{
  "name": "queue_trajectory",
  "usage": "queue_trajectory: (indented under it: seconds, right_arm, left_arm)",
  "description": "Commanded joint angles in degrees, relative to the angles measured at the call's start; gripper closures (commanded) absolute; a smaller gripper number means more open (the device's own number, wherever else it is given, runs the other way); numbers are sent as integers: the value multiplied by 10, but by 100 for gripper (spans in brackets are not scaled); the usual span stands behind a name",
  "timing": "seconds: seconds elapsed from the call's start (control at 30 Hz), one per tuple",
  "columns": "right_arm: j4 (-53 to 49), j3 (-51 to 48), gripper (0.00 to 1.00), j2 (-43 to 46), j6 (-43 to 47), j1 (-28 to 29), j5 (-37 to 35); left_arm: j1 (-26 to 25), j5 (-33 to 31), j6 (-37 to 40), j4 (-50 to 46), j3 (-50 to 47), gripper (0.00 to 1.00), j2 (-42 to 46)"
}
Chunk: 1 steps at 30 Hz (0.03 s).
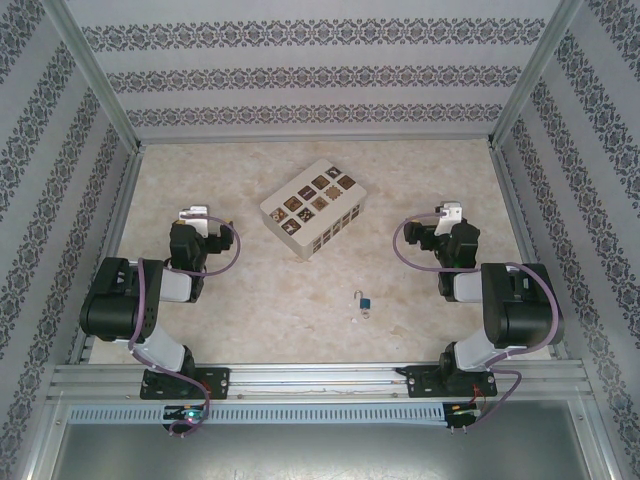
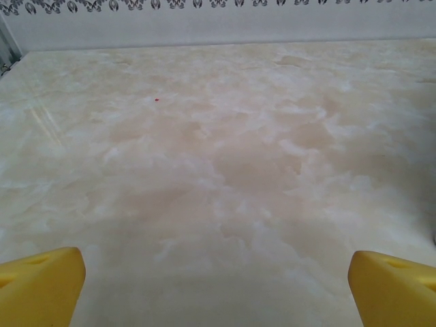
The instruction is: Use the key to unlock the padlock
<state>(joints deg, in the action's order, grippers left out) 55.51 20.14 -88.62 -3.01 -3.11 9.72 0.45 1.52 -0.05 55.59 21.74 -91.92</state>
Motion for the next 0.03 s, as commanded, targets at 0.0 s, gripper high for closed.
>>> queue_trajectory:
  seconds: [0.0]
  right_arm:
    - [6, 8, 1, 6, 4, 6, -6]
  left_arm:
    - [3, 10, -2, -12, 5, 1, 6]
